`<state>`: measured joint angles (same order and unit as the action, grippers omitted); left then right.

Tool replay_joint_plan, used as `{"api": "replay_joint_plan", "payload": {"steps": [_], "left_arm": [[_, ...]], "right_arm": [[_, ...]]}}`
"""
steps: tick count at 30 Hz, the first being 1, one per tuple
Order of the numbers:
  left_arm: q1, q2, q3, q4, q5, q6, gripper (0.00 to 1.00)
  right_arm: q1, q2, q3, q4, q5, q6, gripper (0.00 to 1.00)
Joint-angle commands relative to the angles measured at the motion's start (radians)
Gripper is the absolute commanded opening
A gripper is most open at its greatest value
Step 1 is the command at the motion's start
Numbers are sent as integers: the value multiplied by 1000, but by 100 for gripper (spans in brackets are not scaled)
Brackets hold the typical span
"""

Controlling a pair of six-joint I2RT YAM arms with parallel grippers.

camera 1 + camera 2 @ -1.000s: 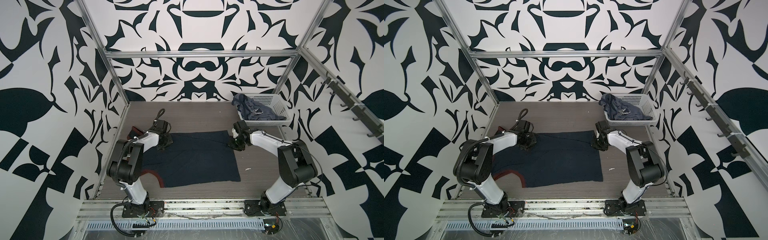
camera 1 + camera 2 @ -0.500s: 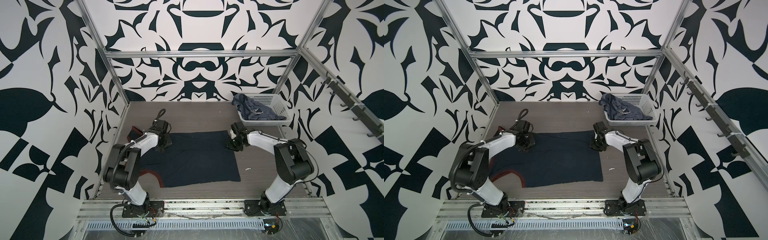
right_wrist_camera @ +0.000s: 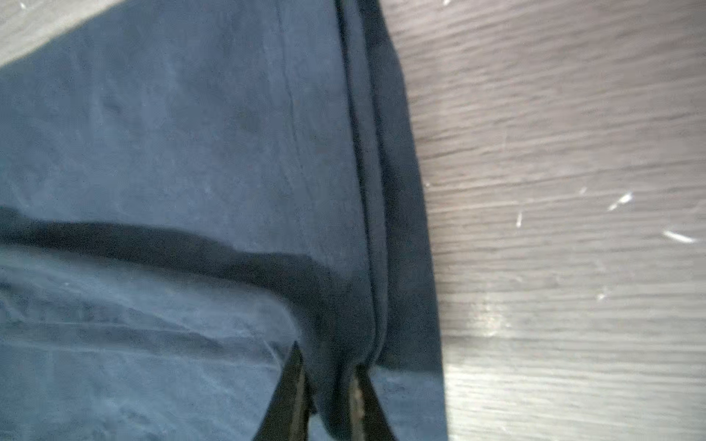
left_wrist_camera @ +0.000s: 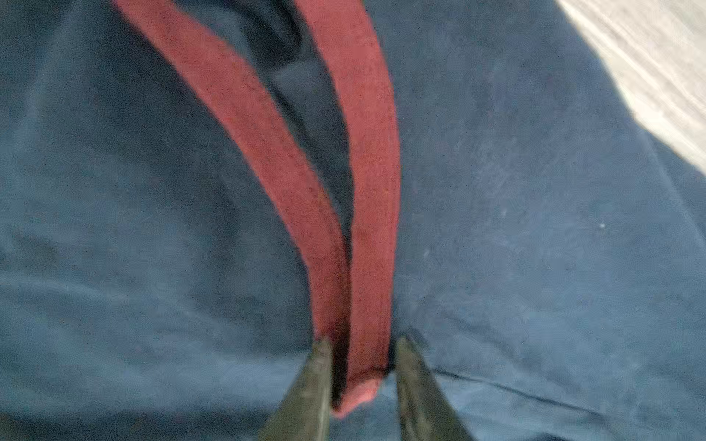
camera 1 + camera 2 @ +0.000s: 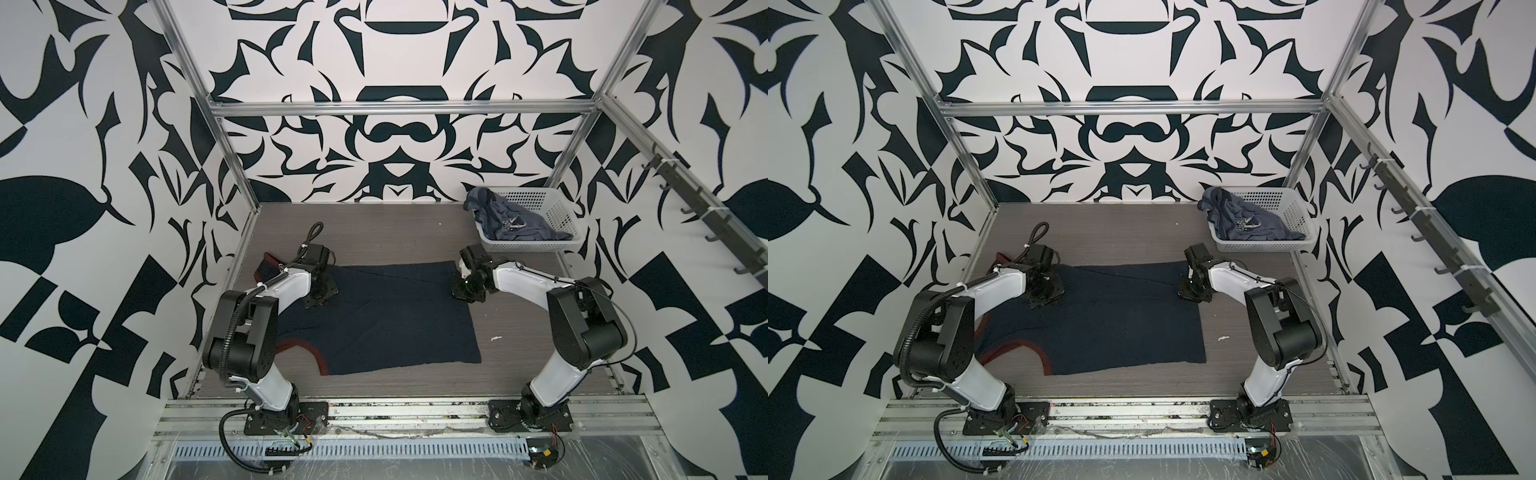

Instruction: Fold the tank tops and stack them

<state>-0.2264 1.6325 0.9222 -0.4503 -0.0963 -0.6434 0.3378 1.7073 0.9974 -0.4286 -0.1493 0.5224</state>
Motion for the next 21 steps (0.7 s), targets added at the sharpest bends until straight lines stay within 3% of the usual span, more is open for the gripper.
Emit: {"api": "replay_joint_plan", "payload": {"steps": [1, 9, 16, 21], "left_arm": [[1, 11, -8, 9, 11, 4, 23], [1, 9, 50, -2, -10, 21, 6], [16, 34, 170, -19, -5, 46, 1], [56, 91, 306, -17, 26, 59, 0]], "right_arm": [[7, -30, 9, -18, 27, -6, 11], [10, -26, 70, -60, 41, -39, 2], [3, 4, 196, -108, 70, -77, 0], [-44, 84, 383, -160, 92, -115, 0]]}}
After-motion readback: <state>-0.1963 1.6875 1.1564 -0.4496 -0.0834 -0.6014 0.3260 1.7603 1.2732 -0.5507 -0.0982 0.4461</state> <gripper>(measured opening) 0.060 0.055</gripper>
